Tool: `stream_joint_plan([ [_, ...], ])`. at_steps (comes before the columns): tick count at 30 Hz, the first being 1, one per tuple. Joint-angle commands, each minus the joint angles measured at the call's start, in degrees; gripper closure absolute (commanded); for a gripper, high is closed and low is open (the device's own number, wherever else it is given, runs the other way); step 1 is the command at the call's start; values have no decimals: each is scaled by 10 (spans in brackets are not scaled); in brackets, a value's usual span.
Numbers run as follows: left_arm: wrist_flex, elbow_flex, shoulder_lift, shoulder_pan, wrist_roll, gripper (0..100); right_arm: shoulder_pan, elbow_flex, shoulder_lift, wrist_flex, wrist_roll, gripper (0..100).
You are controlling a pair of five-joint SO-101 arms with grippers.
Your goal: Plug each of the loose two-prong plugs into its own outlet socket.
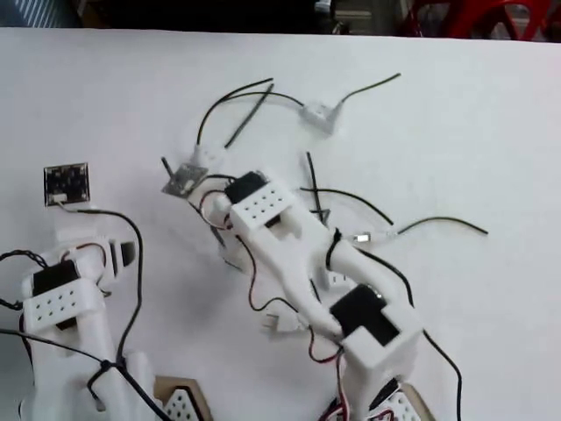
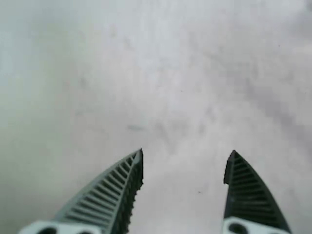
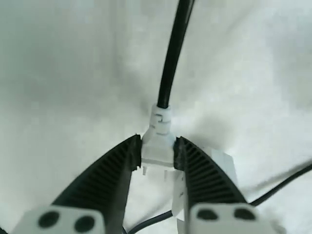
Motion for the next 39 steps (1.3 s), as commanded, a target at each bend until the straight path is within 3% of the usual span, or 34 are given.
stream_joint_plan([
  [1,-11,-2,-14,2,1,729,-7,-33,-1,15,-29,838],
  [11,-11,-2,-14,3,1,729,-51,-53,-9,58,-19,900],
  [22,-11,-2,-14,3,1,729,31,-56,83,18,-18,900],
  [32,-11,-2,-14,3,1,729,26,-54,2,36,-18,901],
  [39,-11,-2,-14,3,1,729,49,-55,38,32,18,901],
])
